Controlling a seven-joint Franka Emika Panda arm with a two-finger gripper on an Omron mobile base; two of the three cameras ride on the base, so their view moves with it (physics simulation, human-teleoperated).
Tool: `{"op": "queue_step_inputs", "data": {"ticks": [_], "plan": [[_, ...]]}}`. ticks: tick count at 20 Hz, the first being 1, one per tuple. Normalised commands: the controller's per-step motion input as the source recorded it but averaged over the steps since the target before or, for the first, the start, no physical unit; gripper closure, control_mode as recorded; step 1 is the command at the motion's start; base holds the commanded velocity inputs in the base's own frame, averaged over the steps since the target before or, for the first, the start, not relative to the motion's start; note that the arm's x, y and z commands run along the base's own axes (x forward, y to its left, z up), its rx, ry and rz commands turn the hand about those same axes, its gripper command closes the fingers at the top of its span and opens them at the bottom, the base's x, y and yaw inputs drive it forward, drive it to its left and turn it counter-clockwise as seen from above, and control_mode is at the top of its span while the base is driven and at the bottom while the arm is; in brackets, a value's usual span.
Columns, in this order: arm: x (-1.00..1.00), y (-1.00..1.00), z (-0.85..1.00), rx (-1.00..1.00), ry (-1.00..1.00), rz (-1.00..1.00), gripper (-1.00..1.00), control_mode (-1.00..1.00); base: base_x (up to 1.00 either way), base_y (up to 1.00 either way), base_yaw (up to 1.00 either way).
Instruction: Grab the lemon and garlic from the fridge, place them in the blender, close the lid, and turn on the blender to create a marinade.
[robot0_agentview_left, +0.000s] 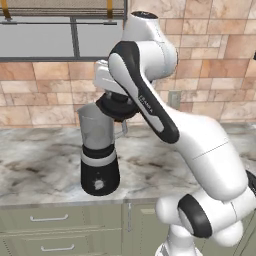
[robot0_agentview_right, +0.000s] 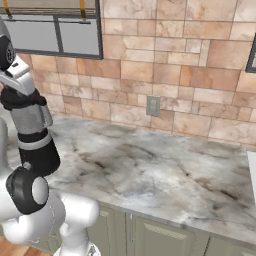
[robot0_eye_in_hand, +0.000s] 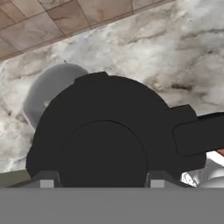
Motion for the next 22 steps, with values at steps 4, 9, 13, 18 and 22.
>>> {"op": "queue_step_inputs", "data": {"ticks": [4,9,13,18,22], "plan": [[0.53,0.19,0.0,0.0,0.17,0.0,1.0,-1.0,0.0,0.0,0.0],[0.47,0.18,-0.04,-0.04,0.15,0.0,1.0,-1.0,0.0,0.0,0.0],[0.05,0.23,-0.25,-0.09,0.01,0.0,1.0,-1.0,0.0,0.0,0.0],[0.01,0.07,-0.17,-0.03,-0.05,0.01,1.0,-1.0,0.0,0.0,0.0],[0.18,0.17,-0.14,-0.02,-0.08,0.0,1.0,-1.0,0.0,0.0,0.0]]}}
